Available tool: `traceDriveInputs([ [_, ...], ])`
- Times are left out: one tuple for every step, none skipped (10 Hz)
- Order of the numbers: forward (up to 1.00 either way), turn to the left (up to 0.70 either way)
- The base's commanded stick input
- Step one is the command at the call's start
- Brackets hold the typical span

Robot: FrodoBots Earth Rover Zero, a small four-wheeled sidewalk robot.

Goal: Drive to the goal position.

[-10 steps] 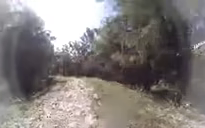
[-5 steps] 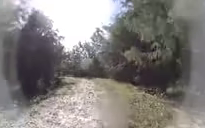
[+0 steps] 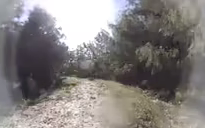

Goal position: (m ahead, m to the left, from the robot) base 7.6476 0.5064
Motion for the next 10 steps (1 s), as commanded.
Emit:
traceDriveInputs([
  [0.85, 0.31],
  [0.85, 0.29],
  [0.85, 0.04],
  [0.85, 0.0],
  [0.85, 0.16],
  [0.85, 0.34],
  [0.85, 0.34],
  [0.85, 0.28],
  [0.85, 0.05],
  [0.85, 0.0],
])
